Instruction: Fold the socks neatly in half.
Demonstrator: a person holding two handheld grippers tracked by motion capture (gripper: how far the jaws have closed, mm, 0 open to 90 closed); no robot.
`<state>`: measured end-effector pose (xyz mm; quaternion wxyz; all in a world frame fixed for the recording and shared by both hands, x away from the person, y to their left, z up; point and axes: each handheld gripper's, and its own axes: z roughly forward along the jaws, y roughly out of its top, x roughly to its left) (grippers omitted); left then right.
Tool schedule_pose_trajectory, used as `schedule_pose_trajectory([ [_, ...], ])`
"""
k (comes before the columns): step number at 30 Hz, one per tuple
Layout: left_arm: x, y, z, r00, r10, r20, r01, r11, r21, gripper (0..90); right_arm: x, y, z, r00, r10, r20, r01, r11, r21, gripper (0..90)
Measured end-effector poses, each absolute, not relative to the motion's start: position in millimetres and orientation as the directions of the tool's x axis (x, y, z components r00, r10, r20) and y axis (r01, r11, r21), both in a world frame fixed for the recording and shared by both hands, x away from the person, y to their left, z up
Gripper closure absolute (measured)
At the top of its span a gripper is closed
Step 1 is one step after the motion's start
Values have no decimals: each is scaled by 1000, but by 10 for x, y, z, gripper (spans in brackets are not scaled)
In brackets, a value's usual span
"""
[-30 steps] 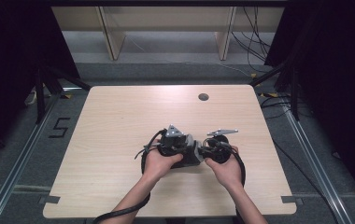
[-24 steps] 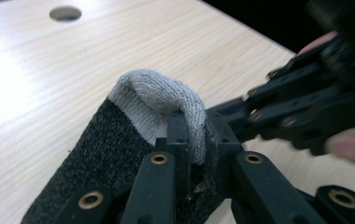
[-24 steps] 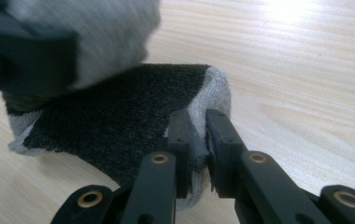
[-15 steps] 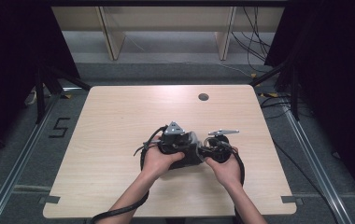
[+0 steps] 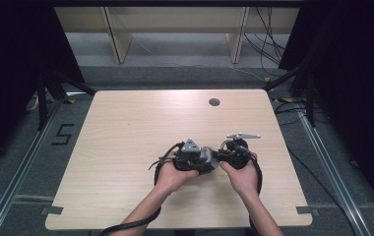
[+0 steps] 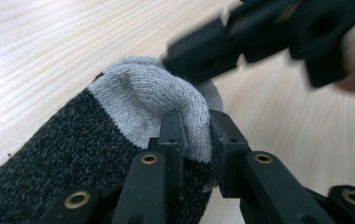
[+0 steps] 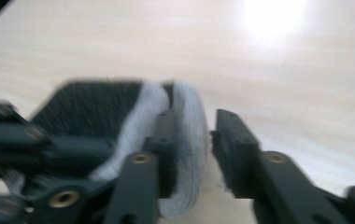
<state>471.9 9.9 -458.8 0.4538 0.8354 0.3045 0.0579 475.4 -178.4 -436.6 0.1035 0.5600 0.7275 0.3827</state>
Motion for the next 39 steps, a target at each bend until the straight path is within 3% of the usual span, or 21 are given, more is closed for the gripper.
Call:
schedule_pose_trajectory([
  [4,4711,74,-4597,809,565,-162,448,-414,792,726,4748,-1724,-4203,-422,865,273,692,113,713,621],
  [8,4708,77,-4597,822,554,-135,428,-443,788,694,4816,-1655,-4249,-440,864,244,726,182,663,584],
  [9,4696,63,-4601,820,556,-133,424,-435,794,678,4815,-1635,-4265,-407,877,255,757,167,632,589],
  [13,4640,77,-4553,821,558,-116,411,-439,799,557,4850,-1651,-4332,-407,878,253,768,178,616,722],
  [16,4570,178,-4452,824,553,-124,395,-404,825,525,4860,-1689,-4343,-423,876,231,762,207,613,766],
  [20,4493,458,-4380,811,583,-54,366,-433,824,561,4858,-1699,-4348,-416,881,224,763,204,614,781],
  [24,4468,679,-4492,797,599,-81,423,-458,782,592,4864,-1710,-4382,-413,883,224,775,211,596,783],
  [39,4559,809,-4743,800,592,-102,457,-489,743,667,4908,-1673,-4523,-409,892,192,783,235,577,785],
])
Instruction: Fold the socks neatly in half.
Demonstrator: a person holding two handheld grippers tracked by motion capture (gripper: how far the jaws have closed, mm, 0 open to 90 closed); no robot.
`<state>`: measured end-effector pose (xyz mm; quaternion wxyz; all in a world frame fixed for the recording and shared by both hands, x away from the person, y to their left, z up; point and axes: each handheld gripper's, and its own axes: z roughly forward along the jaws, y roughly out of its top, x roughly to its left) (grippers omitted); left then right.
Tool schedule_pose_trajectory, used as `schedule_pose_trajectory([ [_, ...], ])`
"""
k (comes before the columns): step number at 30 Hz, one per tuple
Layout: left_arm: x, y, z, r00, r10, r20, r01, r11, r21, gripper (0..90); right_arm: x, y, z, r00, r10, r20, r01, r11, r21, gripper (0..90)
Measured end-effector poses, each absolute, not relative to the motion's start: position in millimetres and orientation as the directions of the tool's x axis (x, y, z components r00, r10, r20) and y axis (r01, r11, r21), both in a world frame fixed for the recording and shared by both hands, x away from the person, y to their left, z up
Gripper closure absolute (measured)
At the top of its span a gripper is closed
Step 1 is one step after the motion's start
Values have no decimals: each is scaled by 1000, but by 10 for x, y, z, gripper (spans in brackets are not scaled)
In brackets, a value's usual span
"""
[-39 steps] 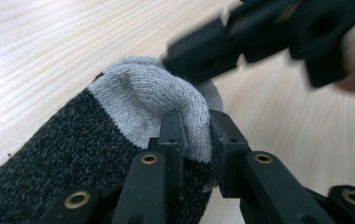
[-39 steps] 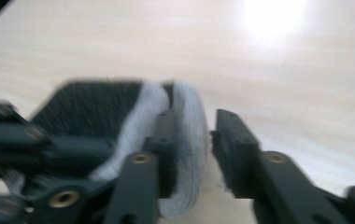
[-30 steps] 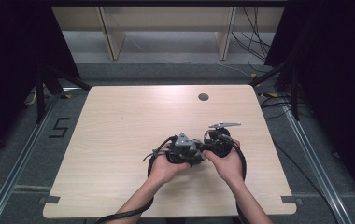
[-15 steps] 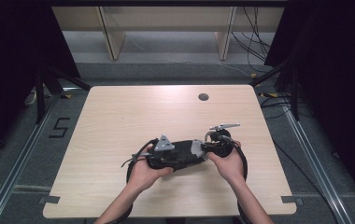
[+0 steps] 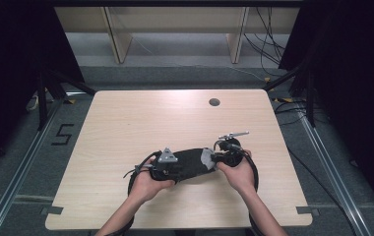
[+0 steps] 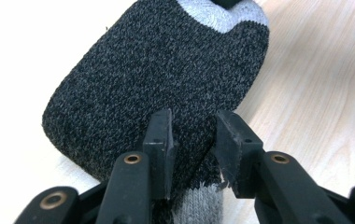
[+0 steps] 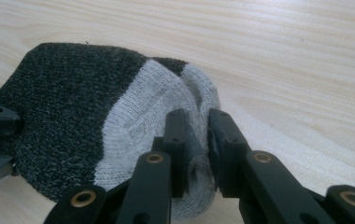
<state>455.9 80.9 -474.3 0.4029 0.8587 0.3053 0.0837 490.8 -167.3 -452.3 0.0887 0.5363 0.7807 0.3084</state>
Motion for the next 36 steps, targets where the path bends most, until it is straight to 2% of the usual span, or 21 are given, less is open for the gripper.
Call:
schedule_pose_trajectory([
  [11,4779,944,-4727,770,634,-65,473,-499,726,676,4876,-1598,-4547,-409,879,243,797,214,565,784],
  [22,4842,994,-4726,740,670,-60,489,-475,732,662,4892,-1506,-4555,-426,878,219,783,237,575,780],
  [26,4784,988,-4630,729,679,-85,488,-430,760,589,4892,-1518,-4555,-436,873,219,783,248,570,779],
  [29,4724,1037,-4526,704,692,-158,501,-327,801,551,4882,-1515,-4564,-427,881,203,779,244,578,778],
  [30,4716,1044,-4527,678,708,-199,515,-264,816,530,4885,-1526,-4563,-434,877,207,783,253,569,777],
  [32,4725,1082,-4539,629,745,-223,535,-207,819,490,4874,-1515,-4569,-428,881,203,782,249,571,776],
  [36,4794,1121,-4599,579,788,-209,548,-187,815,509,4857,-1494,-4562,-420,887,189,779,246,576,775],
])
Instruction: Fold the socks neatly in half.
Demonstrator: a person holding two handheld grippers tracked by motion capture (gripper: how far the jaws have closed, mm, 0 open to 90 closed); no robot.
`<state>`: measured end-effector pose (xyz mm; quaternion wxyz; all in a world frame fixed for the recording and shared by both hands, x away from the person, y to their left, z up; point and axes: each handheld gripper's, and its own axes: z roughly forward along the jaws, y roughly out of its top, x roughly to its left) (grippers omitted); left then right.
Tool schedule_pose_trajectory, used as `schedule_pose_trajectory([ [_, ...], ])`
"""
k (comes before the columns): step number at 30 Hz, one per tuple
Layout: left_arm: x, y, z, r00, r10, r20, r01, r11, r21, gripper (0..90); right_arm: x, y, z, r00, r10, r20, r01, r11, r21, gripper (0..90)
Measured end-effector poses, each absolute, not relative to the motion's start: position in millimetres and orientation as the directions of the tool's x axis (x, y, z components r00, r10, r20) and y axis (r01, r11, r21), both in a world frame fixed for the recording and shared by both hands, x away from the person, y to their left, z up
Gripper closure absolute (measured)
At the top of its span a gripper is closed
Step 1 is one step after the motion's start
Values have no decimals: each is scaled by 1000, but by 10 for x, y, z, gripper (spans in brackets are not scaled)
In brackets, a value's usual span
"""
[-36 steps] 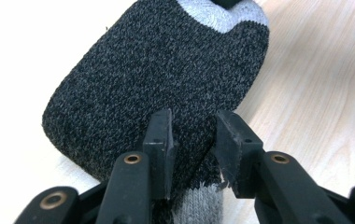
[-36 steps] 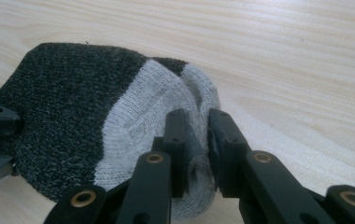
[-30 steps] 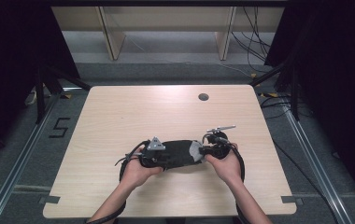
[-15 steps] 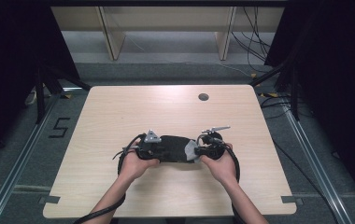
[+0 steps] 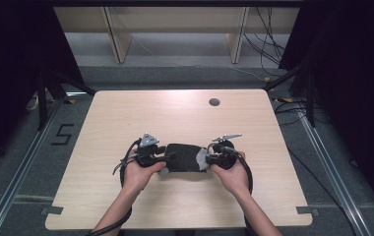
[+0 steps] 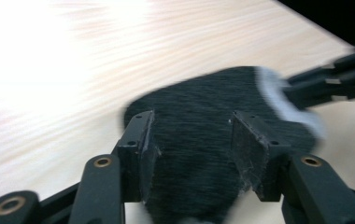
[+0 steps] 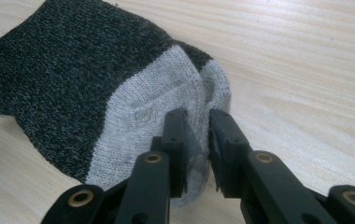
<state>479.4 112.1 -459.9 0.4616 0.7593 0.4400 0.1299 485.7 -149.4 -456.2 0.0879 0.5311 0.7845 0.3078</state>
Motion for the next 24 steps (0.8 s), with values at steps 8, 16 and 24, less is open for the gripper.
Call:
schedule_pose_trajectory([
  [8,4834,1072,-4797,587,800,-124,574,-304,761,529,4866,-1511,-4574,-424,884,197,777,243,581,772],
  [16,4803,1139,-4703,581,807,-106,532,-278,800,398,4828,-1607,-4480,-445,869,215,726,210,655,512],
  [24,4660,1381,-4528,595,804,-25,452,-308,837,255,4736,-1906,-4306,-438,873,216,670,156,726,391],
])
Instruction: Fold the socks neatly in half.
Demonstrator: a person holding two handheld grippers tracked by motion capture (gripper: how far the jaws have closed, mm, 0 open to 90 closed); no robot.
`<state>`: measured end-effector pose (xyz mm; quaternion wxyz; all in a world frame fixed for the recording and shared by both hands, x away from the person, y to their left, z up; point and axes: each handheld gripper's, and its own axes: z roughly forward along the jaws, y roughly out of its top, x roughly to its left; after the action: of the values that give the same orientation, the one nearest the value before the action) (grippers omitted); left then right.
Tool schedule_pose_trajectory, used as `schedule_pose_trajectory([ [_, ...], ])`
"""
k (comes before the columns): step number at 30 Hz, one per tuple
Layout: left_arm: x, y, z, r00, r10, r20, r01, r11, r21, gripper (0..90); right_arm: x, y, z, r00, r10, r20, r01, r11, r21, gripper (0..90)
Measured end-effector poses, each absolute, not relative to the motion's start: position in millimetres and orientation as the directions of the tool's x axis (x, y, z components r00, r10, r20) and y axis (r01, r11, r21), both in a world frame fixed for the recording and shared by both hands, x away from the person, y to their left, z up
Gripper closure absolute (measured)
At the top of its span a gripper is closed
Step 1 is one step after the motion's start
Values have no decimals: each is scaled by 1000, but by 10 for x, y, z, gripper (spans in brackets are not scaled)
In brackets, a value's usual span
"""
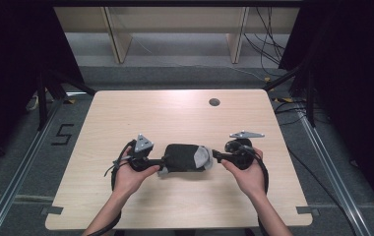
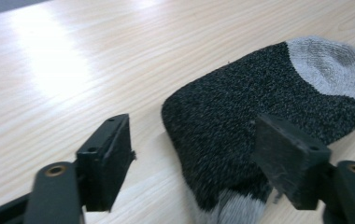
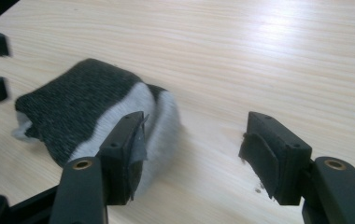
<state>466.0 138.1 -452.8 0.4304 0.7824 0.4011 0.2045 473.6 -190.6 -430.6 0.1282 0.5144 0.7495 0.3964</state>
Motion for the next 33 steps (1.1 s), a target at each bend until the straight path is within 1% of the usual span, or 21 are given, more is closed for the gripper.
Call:
schedule_pose_trajectory([
  [1,4641,1421,-4522,594,804,-16,445,-311,840,245,4726,-1973,-4311,-441,873,206,666,165,728,389],
  [2,4622,1452,-4530,585,810,-28,442,-289,849,237,4713,-2025,-4321,-447,872,198,661,173,730,386],
  [3,4600,1507,-4527,584,811,-13,441,-304,845,230,4698,-2071,-4337,-446,874,192,660,176,731,380],
  [6,4538,1668,-4562,585,811,-13,429,-295,854,214,4640,-2201,-4393,-443,879,177,662,188,725,365],
  [9,4465,1834,-4610,556,831,-23,423,-259,868,218,4578,-2337,-4465,-443,880,170,663,194,723,353],
  [10,4430,1913,-4636,544,839,-25,424,-249,871,218,4540,-2360,-4466,-419,891,177,685,182,705,349],
  [12,4367,2035,-4687,529,849,-21,424,-243,873,218,4495,-2438,-4527,-417,893,169,673,179,718,341],
  [13,4333,2096,-4716,519,855,-10,423,-247,872,219,4472,-2509,-4560,-425,894,140,665,204,718,335],
  [15,4265,2212,-4786,491,871,-10,426,-231,875,225,4422,-2599,-4607,-420,898,129,665,208,717,325],
  [18,4167,2376,-4895,455,890,-1,425,-216,879,228,4347,-2720,-4689,-398,909,120,665,196,720,323],
  [20,4105,2462,-4959,434,901,-14,423,-191,886,228,4325,-2805,-4777,-395,911,116,650,188,736,320],
  [21,4081,2496,-4993,430,902,-19,416,-179,891,230,4300,-2834,-4806,-369,923,106,660,179,730,319],
  [22,4052,2525,-5020,424,905,-20,417,-176,892,238,4291,-2876,-4843,-374,921,109,652,177,737,319],
  [24,4007,2564,-5069,411,911,-32,417,-157,895,244,4239,-2917,-4872,-349,928,133,659,142,739,317],
  [25,3990,2580,-5086,409,912,-34,415,-153,897,243,4249,-2938,-4911,-343,932,116,645,143,751,315],
  [26,3980,2593,-5104,411,911,-41,412,-145,899,241,4218,-2950,-4904,-337,932,133,651,129,748,311],
  [27,3964,2597,-5111,401,915,-47,416,-136,899,240,4219,-2965,-4929,-344,933,110,634,144,760,309],
  [29,3949,2605,-5122,394,918,-49,407,-127,905,236,4214,-2961,-4960,-336,937,96,628,147,764,305],
  [31,3933,2606,-5132,397,917,-50,400,-123,908,235,4174,-2930,-4951,-324,936,142,630,101,770,302],
  [32,3920,2608,-5128,394,918,-45,396,-125,910,236,4187,-2948,-4967,-351,929,123,606,125,785,302],
  [33,3918,2611,-5134,397,916,-51,383,-115,917,236,4184,-2942,-4980,-344,933,105,591,128,797,300],
])
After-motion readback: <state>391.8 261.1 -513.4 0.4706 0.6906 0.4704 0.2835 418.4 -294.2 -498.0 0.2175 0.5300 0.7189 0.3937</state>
